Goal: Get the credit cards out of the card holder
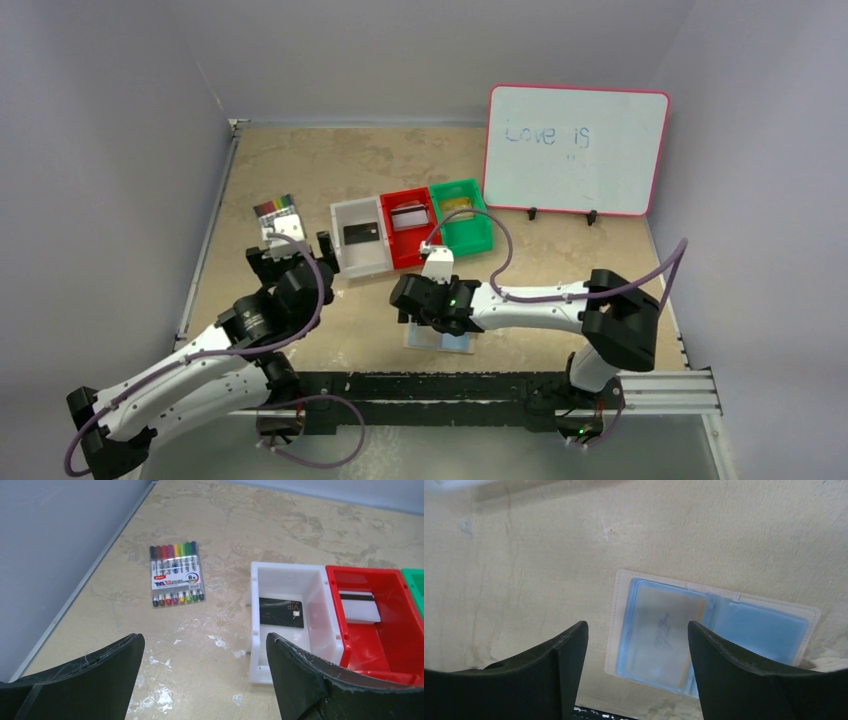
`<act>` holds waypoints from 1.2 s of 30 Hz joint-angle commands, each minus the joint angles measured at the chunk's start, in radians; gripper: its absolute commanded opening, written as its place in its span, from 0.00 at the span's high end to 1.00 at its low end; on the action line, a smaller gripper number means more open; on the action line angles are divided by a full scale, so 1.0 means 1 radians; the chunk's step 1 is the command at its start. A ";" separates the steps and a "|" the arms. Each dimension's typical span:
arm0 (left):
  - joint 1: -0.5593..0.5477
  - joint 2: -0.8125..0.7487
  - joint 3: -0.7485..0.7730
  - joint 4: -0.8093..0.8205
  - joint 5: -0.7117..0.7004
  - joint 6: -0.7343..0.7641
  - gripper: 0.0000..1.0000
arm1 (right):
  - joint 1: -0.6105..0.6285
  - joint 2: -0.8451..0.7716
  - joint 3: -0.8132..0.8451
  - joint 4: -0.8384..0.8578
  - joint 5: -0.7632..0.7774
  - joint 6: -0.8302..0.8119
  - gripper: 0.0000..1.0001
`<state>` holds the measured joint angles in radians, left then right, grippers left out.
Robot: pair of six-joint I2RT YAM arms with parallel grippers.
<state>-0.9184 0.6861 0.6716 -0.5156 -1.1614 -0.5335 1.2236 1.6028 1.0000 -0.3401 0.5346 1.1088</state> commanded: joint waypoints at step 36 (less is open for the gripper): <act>0.000 -0.070 0.044 -0.030 -0.091 -0.057 0.09 | 0.089 0.168 0.094 -0.248 0.052 0.149 0.79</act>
<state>-0.9184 0.6151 0.6788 -0.5568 -1.2343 -0.5694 1.3090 1.7924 1.1229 -0.5697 0.5812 1.2320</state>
